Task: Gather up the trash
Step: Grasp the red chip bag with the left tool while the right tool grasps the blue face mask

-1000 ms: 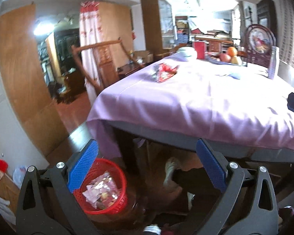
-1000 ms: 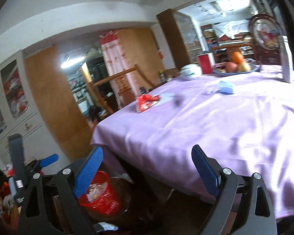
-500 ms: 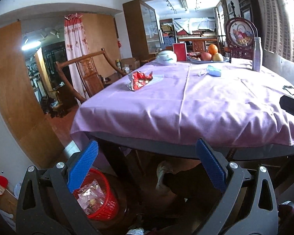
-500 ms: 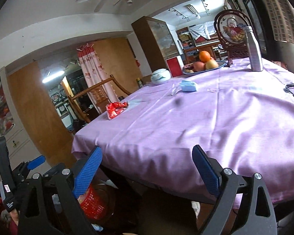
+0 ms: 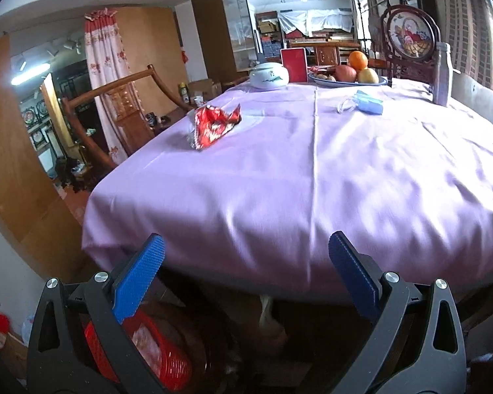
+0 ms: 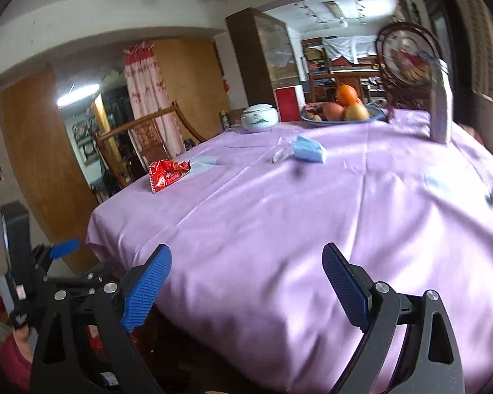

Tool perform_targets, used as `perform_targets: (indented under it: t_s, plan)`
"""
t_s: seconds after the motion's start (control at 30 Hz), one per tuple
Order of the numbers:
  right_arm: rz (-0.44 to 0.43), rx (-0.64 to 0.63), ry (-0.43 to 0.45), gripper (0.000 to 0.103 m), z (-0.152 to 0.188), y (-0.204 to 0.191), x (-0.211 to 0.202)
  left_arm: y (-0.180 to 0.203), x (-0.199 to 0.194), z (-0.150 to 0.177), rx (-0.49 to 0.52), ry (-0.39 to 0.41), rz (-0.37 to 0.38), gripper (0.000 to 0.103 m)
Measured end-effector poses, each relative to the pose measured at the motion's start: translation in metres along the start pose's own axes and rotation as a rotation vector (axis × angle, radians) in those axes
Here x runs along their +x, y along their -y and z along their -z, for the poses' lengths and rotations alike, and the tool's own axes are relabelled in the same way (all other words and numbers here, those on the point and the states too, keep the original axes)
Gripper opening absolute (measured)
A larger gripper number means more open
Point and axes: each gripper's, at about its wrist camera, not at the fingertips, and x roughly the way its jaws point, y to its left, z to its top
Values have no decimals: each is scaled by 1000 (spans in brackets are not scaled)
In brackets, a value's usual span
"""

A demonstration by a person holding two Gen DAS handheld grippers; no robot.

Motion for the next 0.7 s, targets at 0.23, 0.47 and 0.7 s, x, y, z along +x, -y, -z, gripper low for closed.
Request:
perform_targets:
  t_s: [0.23, 0.47, 0.7]
  plan:
    - [14, -37, -74, 91, -54, 13, 59, -24, 70, -89, -16, -13, 8, 96]
    - [37, -26, -131, 91, -100, 31, 128, -63, 180, -152, -167, -168, 77, 96]
    - [82, -2, -114, 91, -143, 46, 186, -77, 250, -155, -236, -323, 77, 96]
